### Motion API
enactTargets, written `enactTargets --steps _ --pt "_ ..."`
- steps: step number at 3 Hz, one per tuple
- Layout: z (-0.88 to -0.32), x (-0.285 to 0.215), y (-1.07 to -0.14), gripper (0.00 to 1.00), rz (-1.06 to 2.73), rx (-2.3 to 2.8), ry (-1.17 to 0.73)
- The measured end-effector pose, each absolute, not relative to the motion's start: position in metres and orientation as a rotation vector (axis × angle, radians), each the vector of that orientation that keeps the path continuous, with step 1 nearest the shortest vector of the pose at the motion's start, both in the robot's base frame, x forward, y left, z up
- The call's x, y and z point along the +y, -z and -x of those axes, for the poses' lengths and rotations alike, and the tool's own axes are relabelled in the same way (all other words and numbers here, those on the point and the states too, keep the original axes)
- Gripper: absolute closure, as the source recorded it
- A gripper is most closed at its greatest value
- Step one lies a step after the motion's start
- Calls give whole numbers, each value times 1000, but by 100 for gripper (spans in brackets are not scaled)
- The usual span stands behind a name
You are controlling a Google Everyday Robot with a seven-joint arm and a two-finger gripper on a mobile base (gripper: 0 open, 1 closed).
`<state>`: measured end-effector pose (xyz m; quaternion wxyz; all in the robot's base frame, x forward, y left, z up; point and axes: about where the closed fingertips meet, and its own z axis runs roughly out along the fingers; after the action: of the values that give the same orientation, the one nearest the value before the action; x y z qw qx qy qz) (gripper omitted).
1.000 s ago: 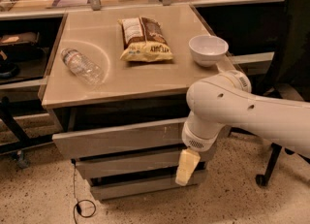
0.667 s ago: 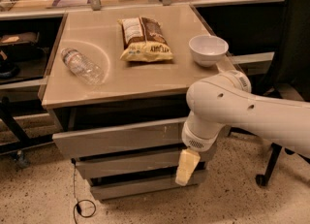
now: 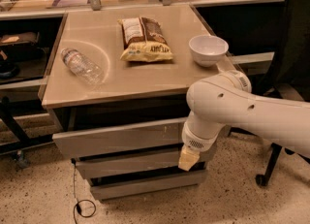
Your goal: Close top drawer
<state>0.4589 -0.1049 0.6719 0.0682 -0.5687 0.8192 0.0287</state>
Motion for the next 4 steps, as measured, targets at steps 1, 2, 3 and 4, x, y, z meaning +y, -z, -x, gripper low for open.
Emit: enactTargets --steps 1,2,3,4 --pt "-459 -105 -672 66 1713 2467 -86" --pt "-459 -105 -672 89 1713 2467 -86" --pt "-469 -104 -675 100 1715 2448 -38" --pt "-489 -102 -675 100 1714 2430 -9"
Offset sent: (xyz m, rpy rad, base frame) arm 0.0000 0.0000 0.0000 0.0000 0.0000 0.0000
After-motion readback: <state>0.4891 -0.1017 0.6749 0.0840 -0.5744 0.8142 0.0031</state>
